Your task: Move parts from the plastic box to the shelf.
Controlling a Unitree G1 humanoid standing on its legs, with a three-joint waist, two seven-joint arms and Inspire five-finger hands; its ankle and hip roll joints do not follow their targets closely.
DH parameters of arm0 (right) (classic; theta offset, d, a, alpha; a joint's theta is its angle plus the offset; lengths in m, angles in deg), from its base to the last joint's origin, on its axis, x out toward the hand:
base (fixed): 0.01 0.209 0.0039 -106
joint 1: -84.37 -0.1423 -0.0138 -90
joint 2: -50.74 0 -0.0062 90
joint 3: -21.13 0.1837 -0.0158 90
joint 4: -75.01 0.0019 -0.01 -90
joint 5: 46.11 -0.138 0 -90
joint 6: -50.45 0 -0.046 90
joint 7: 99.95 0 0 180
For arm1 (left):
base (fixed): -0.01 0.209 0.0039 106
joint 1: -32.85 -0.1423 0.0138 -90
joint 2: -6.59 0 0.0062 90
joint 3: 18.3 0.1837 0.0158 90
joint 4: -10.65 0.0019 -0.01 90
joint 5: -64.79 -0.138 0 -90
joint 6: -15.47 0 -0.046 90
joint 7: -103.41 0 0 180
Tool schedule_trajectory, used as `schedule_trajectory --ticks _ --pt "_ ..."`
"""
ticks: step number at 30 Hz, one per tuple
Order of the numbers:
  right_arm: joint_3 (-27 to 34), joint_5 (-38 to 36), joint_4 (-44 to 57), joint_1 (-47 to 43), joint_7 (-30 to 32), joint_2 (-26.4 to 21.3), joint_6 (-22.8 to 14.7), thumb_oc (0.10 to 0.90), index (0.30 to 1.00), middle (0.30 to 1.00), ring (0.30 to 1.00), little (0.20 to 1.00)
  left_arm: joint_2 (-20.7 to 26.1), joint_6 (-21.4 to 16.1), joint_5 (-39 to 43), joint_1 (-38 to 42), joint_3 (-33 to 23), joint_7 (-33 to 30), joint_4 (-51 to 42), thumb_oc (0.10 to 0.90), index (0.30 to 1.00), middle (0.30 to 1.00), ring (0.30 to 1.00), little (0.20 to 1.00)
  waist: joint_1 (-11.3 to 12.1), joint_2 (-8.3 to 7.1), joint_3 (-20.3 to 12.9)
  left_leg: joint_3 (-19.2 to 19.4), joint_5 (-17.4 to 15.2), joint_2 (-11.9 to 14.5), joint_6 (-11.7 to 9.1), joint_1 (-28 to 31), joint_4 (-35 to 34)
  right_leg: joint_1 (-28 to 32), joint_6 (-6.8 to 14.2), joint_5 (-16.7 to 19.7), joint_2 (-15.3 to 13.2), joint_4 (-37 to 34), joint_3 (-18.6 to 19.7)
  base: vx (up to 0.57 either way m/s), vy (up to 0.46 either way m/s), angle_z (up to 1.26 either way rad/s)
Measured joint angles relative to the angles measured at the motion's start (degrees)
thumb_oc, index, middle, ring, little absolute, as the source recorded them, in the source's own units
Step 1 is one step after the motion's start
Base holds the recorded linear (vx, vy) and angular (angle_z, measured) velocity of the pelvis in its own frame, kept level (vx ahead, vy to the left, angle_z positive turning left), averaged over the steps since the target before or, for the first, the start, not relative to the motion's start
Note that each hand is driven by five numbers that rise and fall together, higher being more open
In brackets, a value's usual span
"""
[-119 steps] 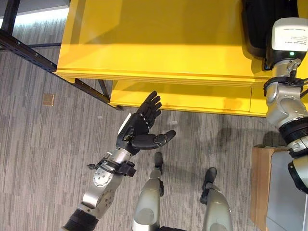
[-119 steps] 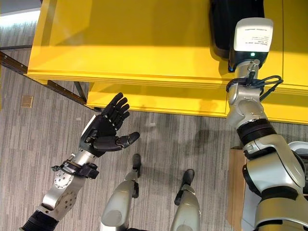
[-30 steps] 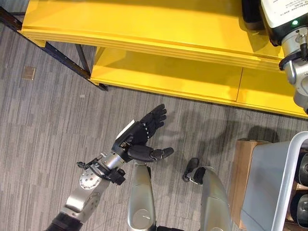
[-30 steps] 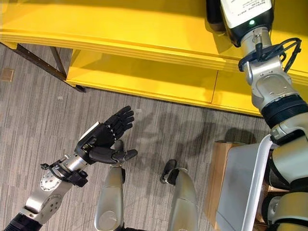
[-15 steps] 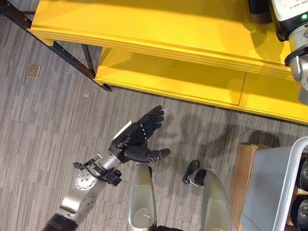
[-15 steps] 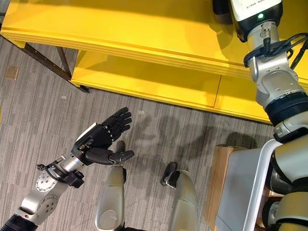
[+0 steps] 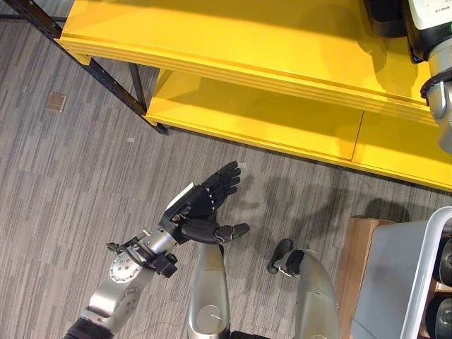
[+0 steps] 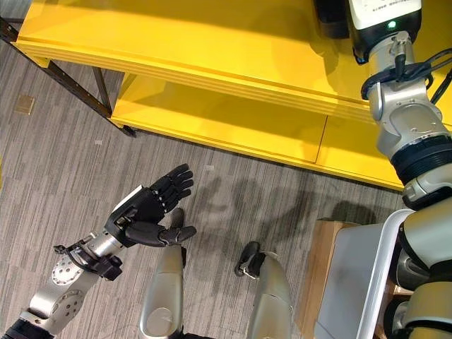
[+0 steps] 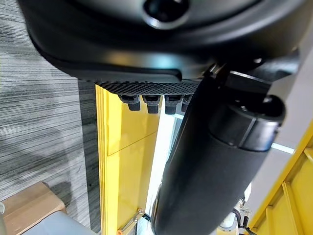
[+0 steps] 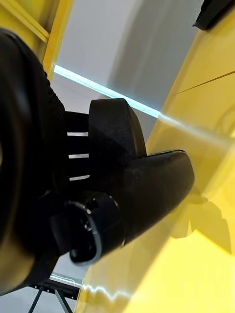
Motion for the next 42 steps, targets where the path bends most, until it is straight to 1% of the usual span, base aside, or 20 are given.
schedule_trajectory --ticks 7,8,10,18,23,26,29,37,42 --pt "0.0 0.04 0.01 0.02 -0.6 0.04 -0.02 0.4 0.3 0.3 0.3 0.3 0.0 0.0 0.0 0.23 0.0 -0.03 0.0 0.9 1.0 1.0 1.0 1.0 0.09 0.0 0.0 0.0 -0.01 -0.01 0.0 -0.04 0.03 0.02 0.0 0.0 -0.01 -0.04 -0.03 0.0 0.0 0.0" --pt "0.0 0.04 0.01 0.02 -0.67 0.04 -0.02 0.476 0.407 0.407 0.407 0.407 0.0 0.0 0.01 0.22 0.0 -0.03 0.0 0.9 1.0 1.0 1.0 1.0 0.11 0.0 0.0 -0.01 -0.01 -0.01 0.0 -0.04 0.03 0.02 0.0 0.0 0.02 -0.05 -0.04 0.0 0.0 0.0" --pt "0.01 0.02 0.0 0.04 -1.09 0.04 -0.21 0.9 1.0 1.0 1.0 1.0 0.0 0.0 0.01 0.15 0.0 -0.03 0.0 0.9 1.0 1.0 1.0 1.0 0.13 0.0 0.0 -0.04 -0.01 -0.01 0.0 -0.07 0.03 0.01 0.0 0.0 0.03 -0.07 -0.06 0.0 0.0 0.0" --pt "0.03 -1.28 0.06 0.19 -2.67 0.07 -0.55 0.9 1.0 1.0 1.0 1.0 0.0 0.0 0.11 0.19 0.0 -0.01 -0.01 0.9 1.0 1.0 1.0 1.0 0.12 0.0 0.0 -0.16 -0.04 0.0 -0.02 -0.18 -0.03 0.01 0.02 -0.01 0.06 -0.22 -0.18 0.0 0.0 0.0" --pt "0.17 -2.93 0.0 0.28 -4.99 0.14 -0.69 0.9 1.0 1.0 1.0 1.0 0.0 0.05 0.1 0.29 -0.02 -0.01 -0.03 0.9 1.0 1.0 1.0 1.0 0.12 0.0 0.0 -0.16 -0.07 0.02 0.02 -0.16 -0.03 0.02 0.01 0.0 0.1 -0.22 -0.18 0.0 0.0 0.0" --pt "0.21 -3.47 0.0 0.29 -6.94 0.29 -2.27 0.9 1.0 1.0 1.0 1.0 -0.01 0.43 0.1 1.0 -0.02 0.0 -0.02 0.9 1.0 1.0 1.0 1.0 0.12 0.0 0.0 -0.18 -0.14 0.02 0.12 -0.03 0.13 0.28 0.01 0.0 0.09 -0.2 -0.19 0.0 0.0 0.0" --pt "0.2 -4.3 0.05 0.3 -7.87 0.92 -2.35 0.9 1.0 1.0 1.0 1.0 -0.01 0.47 0.1 1.05 -0.02 0.02 -0.03 0.9 1.0 1.0 1.0 1.0 0.14 0.0 0.0 -0.19 -0.17 0.01 0.13 -0.02 0.36 0.37 0.02 0.03 0.02 -0.19 -0.18 0.0 0.0 0.0" --pt "0.99 -5.99 -0.06 0.35 -7.89 1.28 -2.55 0.9 1.0 1.0 1.0 1.0 0.0 1.02 0.11 1.39 -0.02 -0.01 -0.03 0.9 1.0 1.0 1.0 1.0 0.09 0.0 0.0 -0.16 -0.18 -0.02 0.12 -0.02 0.41 0.41 0.02 0.07 0.01 -0.26 -0.13 0.0 0.0 0.0" --pt "2.7 -6.18 -0.05 0.63 -6.06 1.49 -3.11 0.9 1.0 1.0 1.0 1.0 0.0 1.61 0.11 1.31 -0.02 -0.01 -0.03 0.9 1.0 1.0 1.0 1.0 0.09 0.0 0.0 -0.09 -0.2 -0.03 0.14 0.0 0.16 0.38 0.03 0.07 0.06 -0.41 -0.16 0.0 0.0 0.0"
